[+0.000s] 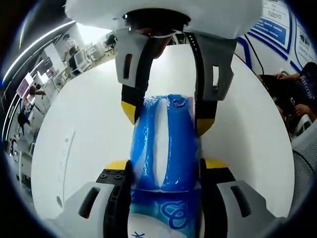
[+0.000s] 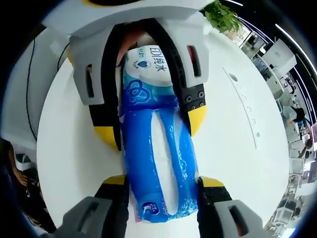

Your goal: Operate the shoe box by opening the lid, removing the specified soft item, and placing it in the target area until the item is outside and the box remains undamaged.

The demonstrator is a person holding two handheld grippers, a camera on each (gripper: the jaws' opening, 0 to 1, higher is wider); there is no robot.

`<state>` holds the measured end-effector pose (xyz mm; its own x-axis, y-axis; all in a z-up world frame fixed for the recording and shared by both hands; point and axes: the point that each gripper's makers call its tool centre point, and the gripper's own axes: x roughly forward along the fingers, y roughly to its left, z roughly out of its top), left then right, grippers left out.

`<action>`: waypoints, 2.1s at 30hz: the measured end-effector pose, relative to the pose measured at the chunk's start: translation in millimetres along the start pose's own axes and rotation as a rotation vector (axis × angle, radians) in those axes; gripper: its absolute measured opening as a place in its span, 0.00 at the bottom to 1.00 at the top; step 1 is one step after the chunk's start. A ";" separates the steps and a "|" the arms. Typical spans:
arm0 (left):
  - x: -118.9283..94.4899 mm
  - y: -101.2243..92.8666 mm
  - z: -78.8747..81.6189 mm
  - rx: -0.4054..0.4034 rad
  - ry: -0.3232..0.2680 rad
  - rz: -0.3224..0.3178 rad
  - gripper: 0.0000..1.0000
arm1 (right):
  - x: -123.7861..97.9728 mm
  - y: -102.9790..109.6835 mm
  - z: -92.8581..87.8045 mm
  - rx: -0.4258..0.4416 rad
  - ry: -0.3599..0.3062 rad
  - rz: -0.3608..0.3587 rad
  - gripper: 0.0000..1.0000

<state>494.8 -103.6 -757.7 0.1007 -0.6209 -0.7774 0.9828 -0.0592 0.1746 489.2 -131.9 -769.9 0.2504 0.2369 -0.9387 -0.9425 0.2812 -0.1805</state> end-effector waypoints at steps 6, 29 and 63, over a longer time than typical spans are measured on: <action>-8.0 4.4 -0.1 -0.004 -0.008 0.012 0.57 | -3.9 0.1 2.8 0.004 -0.002 -0.009 0.53; -60.9 13.8 -3.0 -0.092 -0.060 0.071 0.57 | -36.3 4.8 32.0 0.117 -0.075 -0.058 0.53; -236.5 20.8 -110.9 -0.362 -0.191 0.305 0.58 | -85.5 14.7 168.0 0.541 -0.529 -0.179 0.52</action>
<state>508.6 128.7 -637.2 0.3945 -0.7013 -0.5937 0.9071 0.4006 0.1294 491.1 8.1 -643.0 0.5891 0.5194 -0.6191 -0.6727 0.7397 -0.0195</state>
